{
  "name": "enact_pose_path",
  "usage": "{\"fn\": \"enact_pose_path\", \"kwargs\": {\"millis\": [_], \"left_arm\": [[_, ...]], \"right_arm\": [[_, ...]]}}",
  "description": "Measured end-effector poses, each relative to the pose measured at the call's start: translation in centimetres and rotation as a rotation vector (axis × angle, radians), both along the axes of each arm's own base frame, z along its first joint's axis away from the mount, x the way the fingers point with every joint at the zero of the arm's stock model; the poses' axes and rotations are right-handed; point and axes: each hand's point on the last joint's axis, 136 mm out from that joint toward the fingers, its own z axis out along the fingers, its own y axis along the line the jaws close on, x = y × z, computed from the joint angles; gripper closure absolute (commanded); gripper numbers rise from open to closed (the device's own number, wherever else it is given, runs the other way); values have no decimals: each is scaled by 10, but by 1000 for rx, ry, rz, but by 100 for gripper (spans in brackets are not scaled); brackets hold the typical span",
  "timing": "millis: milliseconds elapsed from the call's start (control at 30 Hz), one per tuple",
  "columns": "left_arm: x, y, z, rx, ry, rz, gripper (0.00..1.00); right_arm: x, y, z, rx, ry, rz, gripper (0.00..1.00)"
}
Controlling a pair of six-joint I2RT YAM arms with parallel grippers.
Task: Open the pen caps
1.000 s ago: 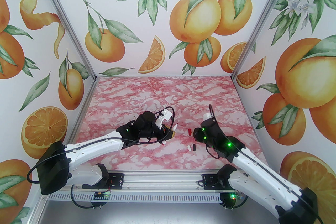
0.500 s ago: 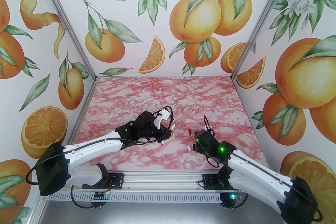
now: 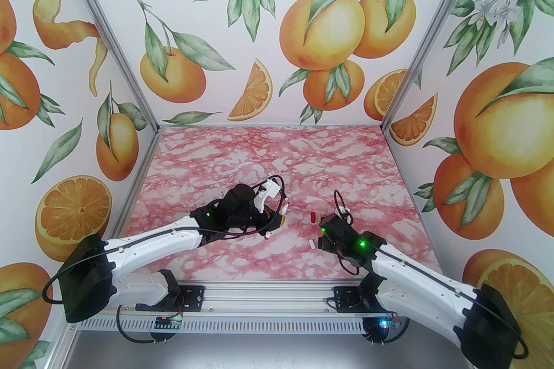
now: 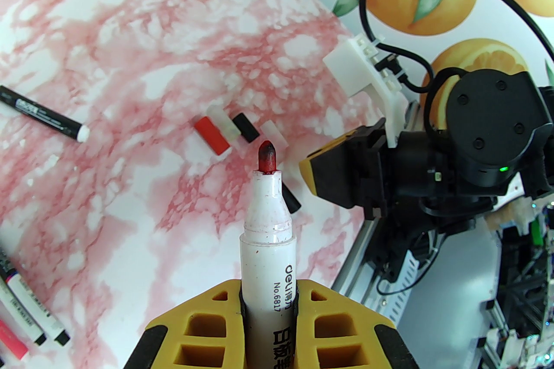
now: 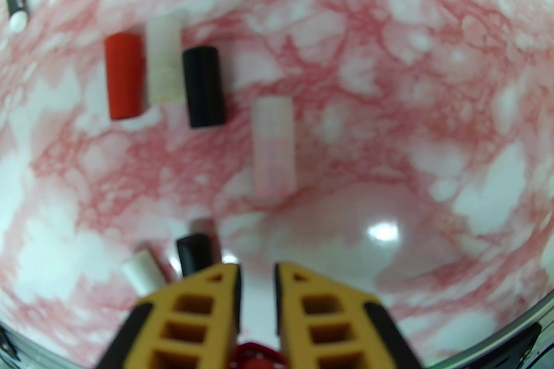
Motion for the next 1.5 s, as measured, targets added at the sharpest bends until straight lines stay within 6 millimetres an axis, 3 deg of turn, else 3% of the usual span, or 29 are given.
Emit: {"fn": "enact_pose_path", "kwargs": {"millis": [500,1033,1500], "left_arm": [[-1,2,-4,15,13,5,94],[0,3,-8,23,31,19,90],[19,23,-38,169,52,170,88]], "right_arm": [[4,5,-16,0,19,-18,82],[5,6,-17,11,12,-29,74],[7,8,-7,16,-14,-10,70]]}}
